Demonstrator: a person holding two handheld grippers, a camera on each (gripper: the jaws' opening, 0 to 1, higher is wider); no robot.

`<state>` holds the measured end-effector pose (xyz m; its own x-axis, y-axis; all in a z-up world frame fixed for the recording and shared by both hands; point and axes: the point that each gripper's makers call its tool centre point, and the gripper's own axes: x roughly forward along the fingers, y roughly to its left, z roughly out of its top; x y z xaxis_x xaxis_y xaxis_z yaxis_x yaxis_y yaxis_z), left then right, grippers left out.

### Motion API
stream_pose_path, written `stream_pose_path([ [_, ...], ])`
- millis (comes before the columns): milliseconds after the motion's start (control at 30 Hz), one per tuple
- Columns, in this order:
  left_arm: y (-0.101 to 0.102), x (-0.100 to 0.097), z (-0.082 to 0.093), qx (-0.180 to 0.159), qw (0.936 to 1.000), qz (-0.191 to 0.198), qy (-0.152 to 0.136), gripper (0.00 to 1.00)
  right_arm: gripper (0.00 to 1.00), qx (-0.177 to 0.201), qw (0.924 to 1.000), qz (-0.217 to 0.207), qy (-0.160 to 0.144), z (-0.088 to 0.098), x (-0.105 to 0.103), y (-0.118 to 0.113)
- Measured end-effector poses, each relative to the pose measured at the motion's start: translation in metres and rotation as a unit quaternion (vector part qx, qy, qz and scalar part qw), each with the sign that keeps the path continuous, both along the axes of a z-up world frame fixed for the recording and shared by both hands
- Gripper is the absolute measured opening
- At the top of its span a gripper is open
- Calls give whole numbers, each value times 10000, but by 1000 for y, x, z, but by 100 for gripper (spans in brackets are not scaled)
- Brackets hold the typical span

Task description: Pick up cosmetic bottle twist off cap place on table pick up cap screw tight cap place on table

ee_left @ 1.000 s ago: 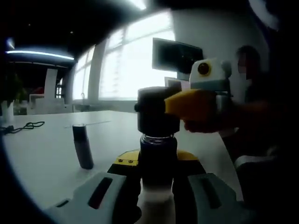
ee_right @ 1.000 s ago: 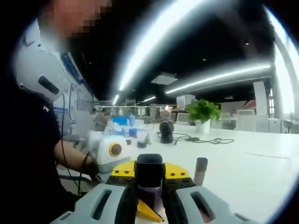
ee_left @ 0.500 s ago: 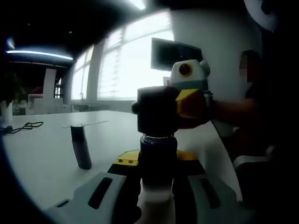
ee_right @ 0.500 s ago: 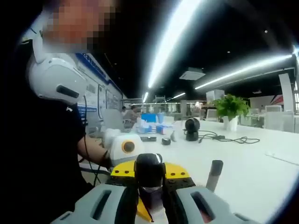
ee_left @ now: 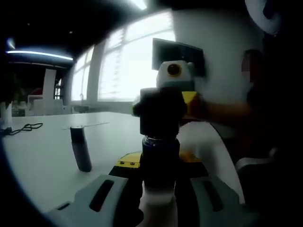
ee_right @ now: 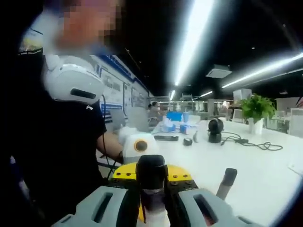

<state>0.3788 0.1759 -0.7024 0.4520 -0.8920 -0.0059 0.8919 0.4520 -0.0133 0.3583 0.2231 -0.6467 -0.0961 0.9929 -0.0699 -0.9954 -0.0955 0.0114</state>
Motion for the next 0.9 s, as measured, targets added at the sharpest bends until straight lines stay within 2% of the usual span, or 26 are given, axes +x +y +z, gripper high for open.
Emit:
stream_pose_path([
  [200, 0, 0, 0, -3, 10000, -10, -11, 15, 13, 23, 9990, 449, -4, -1, 0, -1],
  [367, 0, -1, -1, -4, 10000, -28, 3, 15, 13, -32, 9963, 856, -72, -1, -2, 0],
  [567, -1, 0, 0, -18, 10000, -33, 16, 15, 13, -30, 9921, 1255, -2, -1, -1, -1],
  [733, -1, 0, 0, -13, 10000, -14, 15, 15, 13, -25, 9897, 1430, -4, -1, -4, 0],
  [900, -1, 0, -1, -8, 10000, -15, 12, 15, 13, -23, 9905, 1377, -57, -1, -5, 0],
])
